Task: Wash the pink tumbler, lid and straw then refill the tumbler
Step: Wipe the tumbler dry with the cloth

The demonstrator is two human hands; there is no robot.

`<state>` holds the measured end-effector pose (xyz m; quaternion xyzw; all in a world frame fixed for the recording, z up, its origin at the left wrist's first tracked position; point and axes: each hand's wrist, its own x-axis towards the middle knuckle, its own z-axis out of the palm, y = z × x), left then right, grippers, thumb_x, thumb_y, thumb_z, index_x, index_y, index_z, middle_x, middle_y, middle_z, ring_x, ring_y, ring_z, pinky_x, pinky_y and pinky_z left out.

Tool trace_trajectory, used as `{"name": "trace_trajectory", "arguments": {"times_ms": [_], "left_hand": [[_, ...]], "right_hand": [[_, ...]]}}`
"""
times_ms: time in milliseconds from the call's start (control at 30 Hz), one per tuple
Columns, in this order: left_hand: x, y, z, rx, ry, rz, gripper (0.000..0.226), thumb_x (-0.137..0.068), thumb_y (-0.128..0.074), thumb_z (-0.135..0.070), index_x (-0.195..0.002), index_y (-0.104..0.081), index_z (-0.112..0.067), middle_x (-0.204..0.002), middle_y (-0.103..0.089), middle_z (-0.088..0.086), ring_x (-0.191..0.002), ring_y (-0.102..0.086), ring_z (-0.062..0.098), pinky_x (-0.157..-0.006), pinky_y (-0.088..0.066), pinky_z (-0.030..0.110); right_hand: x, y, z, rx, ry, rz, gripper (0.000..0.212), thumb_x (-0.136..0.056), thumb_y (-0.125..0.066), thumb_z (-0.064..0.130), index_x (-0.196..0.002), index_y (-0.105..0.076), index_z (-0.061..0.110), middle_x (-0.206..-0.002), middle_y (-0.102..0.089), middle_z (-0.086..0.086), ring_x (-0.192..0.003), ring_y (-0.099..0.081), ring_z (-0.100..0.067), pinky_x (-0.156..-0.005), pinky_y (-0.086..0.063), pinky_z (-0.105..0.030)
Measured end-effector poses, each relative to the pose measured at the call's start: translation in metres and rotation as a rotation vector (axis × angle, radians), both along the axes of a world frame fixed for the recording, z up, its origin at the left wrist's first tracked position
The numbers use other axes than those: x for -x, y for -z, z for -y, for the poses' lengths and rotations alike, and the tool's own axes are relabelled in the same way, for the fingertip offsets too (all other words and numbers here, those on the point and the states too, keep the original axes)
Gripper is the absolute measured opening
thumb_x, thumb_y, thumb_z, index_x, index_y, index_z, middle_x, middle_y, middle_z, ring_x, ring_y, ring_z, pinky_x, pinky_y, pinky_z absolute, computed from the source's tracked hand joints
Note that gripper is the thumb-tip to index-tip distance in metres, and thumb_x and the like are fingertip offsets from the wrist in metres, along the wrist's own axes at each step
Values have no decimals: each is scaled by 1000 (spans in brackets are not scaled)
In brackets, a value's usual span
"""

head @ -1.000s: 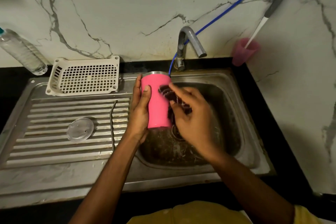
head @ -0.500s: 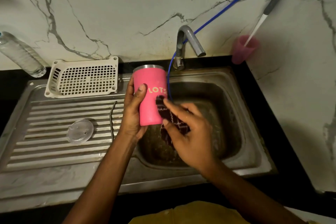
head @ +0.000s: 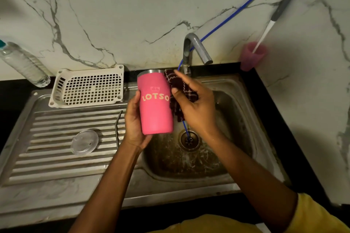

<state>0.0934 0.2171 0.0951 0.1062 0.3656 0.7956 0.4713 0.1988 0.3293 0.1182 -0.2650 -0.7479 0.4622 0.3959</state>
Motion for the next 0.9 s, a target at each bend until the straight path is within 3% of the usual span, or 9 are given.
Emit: {"name": "trace_trajectory", "arguments": {"times_ms": [100,167,233,300,433,600,667,767,900], "left_hand": [[1,7,-2,237,-140,-307,51,-86,-68,-55,-122,-61,-19,-102,-73,-1,-86,-71,15,-71,-59,35],[1,11,0,289,-258,-592,27,-102,-52,-36,-125,-52,-22,-103,-68,-20,-88,-65,1,-72,-56,25],[-1,12,1,285,-239,-749,22,-105,-46,-24,-126,-51,-19,-105,-65,-21,-89,-62,-3,-71,-53,19],[0,11,0,303,-175,-733,23,-105,-47,-24,-126,-55,-17,-109,-65,-10,-89,-63,1,-72,-53,20],[-3,7,-8,325,-50,-446,25,-96,-60,-35,-117,-60,-22,-113,-67,1,-96,-64,13,-82,-53,34],[-5,17,-9,492,-64,-510,51,-73,-80,-56,-117,-62,-37,-124,-68,6,-108,-69,25,-84,-58,44],[-4,16,-11,521,-125,-445,51,-69,-85,-56,-111,-64,-36,-121,-69,10,-107,-69,29,-82,-58,43],[-3,15,-14,524,-161,-429,32,-82,-76,-41,-109,-64,-28,-117,-70,14,-96,-70,24,-71,-55,33],[-2,13,-10,473,-135,-345,25,-82,-72,-40,-102,-65,-27,-105,-71,8,-81,-69,16,-66,-55,32]], "right_hand": [[-14,12,17,-26,66,-44,44,-89,-71,22,-132,-63,29,-113,-64,6,-101,-63,1,-87,-51,-15],[-23,20,27,-41,100,-38,46,-87,-72,24,-131,-63,32,-110,-62,7,-97,-65,-5,-84,-54,-21],[-29,27,31,-33,135,-34,46,-87,-74,22,-130,-64,34,-109,-61,7,-97,-65,-7,-83,-56,-27],[-35,31,33,-24,156,-40,46,-86,-76,15,-128,-66,30,-111,-61,7,-99,-64,-7,-84,-55,-23],[-42,37,44,-37,118,-19,45,-85,-74,13,-128,-68,24,-116,-63,6,-104,-64,-6,-88,-51,-19],[-44,44,55,-3,93,-11,46,-85,-71,14,-130,-68,25,-119,-63,6,-108,-64,-7,-89,-51,-18],[-51,54,66,-20,37,26,47,-85,-72,15,-131,-67,26,-121,-62,6,-109,-64,-6,-89,-53,-22],[-58,65,77,-57,-42,71,49,-85,-69,20,-132,-66,30,-123,-61,6,-110,-64,-8,-87,-57,-35],[-40,51,48,-78,53,43,44,-86,-69,27,-130,-66,29,-117,-64,6,-103,-64,-5,-86,-55,-29]]}}
